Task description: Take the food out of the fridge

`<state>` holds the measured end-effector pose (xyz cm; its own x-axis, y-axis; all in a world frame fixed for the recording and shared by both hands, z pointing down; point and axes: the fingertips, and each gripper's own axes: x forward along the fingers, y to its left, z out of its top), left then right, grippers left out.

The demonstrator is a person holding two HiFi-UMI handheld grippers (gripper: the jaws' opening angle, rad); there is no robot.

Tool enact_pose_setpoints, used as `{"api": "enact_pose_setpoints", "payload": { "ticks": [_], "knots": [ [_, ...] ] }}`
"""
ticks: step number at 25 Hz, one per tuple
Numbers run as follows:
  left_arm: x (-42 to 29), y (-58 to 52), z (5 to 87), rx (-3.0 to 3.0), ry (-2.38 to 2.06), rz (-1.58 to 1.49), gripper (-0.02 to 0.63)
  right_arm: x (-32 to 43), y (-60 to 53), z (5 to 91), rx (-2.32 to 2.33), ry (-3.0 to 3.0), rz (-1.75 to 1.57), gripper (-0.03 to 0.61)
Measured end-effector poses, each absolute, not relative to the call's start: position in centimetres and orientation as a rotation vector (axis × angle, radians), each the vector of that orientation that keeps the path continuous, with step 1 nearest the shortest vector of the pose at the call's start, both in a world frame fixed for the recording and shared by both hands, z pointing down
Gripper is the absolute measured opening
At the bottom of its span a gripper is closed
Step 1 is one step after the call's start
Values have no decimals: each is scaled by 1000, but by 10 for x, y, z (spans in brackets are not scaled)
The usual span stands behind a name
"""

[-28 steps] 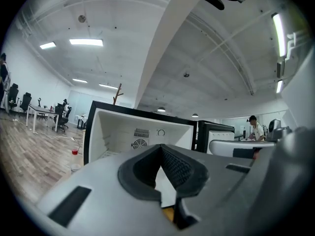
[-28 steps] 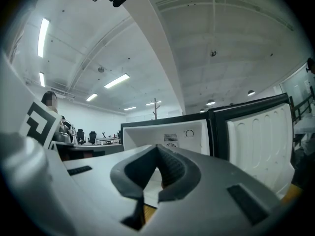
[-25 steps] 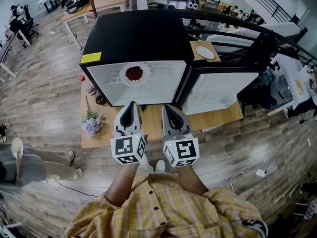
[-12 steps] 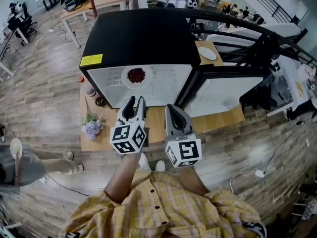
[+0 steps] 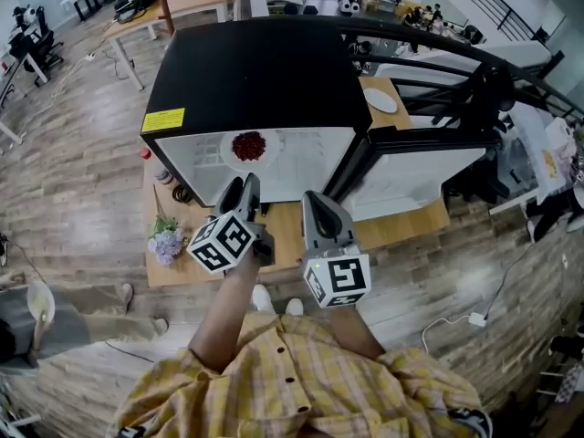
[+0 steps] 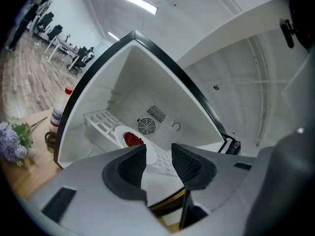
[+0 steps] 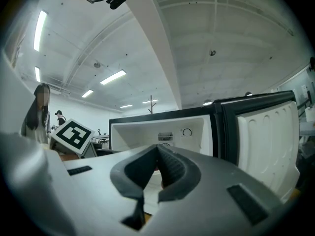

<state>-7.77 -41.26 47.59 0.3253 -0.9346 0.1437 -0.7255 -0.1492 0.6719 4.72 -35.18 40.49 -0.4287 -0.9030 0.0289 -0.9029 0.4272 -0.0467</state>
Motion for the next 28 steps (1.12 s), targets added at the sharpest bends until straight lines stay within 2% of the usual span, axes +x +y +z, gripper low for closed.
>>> {"api": "enact_pose_setpoints", "payload": {
  "ticks": [10, 28],
  "knots": [
    [-98, -436, 524, 1536, -1247, -712, 152, 47, -366, 411, -1686, 2656, -98, 6],
    [-92, -476, 564, 1263, -1100, -864, 143, 49, -376, 418, -1703, 2664, -120, 6]
  ]
}}
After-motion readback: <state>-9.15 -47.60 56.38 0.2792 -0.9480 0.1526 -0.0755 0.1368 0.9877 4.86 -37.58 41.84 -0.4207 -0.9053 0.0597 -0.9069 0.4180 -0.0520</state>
